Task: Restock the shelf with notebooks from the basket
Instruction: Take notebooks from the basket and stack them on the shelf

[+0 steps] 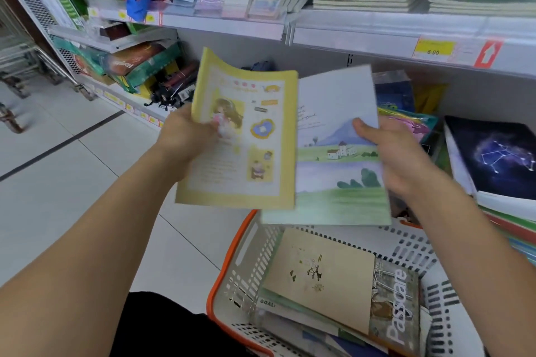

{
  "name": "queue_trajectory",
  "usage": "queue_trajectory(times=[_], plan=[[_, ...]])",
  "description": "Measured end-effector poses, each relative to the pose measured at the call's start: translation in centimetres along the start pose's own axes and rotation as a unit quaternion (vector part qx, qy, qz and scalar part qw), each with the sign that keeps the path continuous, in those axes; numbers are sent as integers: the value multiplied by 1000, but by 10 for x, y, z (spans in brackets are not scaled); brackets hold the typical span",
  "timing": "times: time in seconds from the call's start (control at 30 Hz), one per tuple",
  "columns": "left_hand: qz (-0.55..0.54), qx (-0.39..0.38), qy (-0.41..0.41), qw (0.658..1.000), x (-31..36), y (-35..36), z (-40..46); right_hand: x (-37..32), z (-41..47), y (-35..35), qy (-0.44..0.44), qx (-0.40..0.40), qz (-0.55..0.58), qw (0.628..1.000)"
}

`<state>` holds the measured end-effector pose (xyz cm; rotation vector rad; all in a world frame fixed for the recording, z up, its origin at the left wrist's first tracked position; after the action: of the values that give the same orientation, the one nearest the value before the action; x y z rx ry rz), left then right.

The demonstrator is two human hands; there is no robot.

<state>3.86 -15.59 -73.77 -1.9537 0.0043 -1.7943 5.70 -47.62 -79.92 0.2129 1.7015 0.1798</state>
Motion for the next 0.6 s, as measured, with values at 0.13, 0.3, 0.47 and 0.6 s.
queue_trajectory(times=[0.13, 0.3, 0.47, 0.6], plan=[[167, 179, 58, 968, 2, -32, 8, -46, -2, -14, -124, 33, -69, 989], [-124, -61, -51, 989, -5, 7, -2, -28, -4, -6, -39, 6, 5, 999], [-157, -185, -37, 969, 16, 42, -20, -7, -16, 24, -43, 0, 15, 999], [-179, -171, -105, 963, 20, 54, -29, -10, -18, 29, -43, 27, 28, 998]])
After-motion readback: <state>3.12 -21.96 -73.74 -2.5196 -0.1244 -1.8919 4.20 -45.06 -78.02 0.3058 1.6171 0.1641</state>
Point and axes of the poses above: each hand's wrist, its own z-axis towards the middle knuckle, its own y-axis out of the palm, x = y × z, the point moved 5 cm from there along z, towards the middle knuckle, and after that the axes turned 2 degrees about y, right-handed, at the moved point
